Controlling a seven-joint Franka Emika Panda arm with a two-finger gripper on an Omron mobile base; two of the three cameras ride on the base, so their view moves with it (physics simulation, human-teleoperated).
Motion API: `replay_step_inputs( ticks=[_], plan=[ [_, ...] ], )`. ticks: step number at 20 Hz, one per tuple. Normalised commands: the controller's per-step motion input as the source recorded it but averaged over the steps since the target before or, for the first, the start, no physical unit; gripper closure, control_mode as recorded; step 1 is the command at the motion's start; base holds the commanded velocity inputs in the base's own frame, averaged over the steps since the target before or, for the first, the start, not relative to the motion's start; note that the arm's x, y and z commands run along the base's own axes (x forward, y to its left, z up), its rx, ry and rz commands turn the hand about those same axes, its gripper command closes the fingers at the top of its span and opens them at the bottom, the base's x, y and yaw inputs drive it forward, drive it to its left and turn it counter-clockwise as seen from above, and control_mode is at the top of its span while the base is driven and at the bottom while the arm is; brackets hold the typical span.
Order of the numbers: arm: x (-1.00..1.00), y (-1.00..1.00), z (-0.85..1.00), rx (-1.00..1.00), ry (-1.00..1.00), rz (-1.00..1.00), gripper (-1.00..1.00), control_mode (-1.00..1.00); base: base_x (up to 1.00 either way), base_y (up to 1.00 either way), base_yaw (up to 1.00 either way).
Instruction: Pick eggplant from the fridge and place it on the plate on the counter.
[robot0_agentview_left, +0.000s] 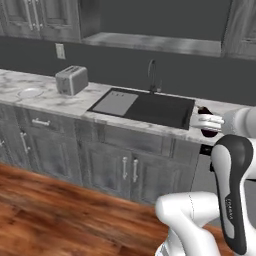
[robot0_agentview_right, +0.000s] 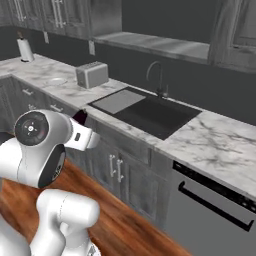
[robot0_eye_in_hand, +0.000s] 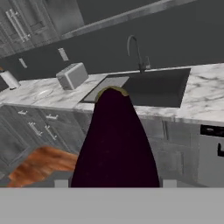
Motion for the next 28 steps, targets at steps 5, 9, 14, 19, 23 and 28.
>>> replay_step_inputs(
  ticks=[5, 9, 14, 19, 23, 28],
  plan=[
    [0.0, 0.0, 0.0, 0.0, 0.0, 0.0, 1.0, 1.0, 0.71, 0.44, 0.0],
    [0.0, 0.0, 0.0, 0.0, 0.0, 0.0, 1.0, 1.0, 0.74, 0.39, 0.0],
    [0.0, 0.0, 0.0, 0.0, 0.0, 0.0, 1.0, 1.0, 0.73, 0.32, 0.0],
    [0.0, 0.0, 0.0, 0.0, 0.0, 0.0, 1.0, 1.0, 0.7, 0.37, 0.0],
    [0.0, 0.0, 0.0, 0.0, 0.0, 0.0, 1.0, 1.0, 0.69, 0.41, 0.0],
    [0.0, 0.0, 0.0, 0.0, 0.0, 0.0, 1.0, 1.0, 0.68, 0.43, 0.0]
  ],
)
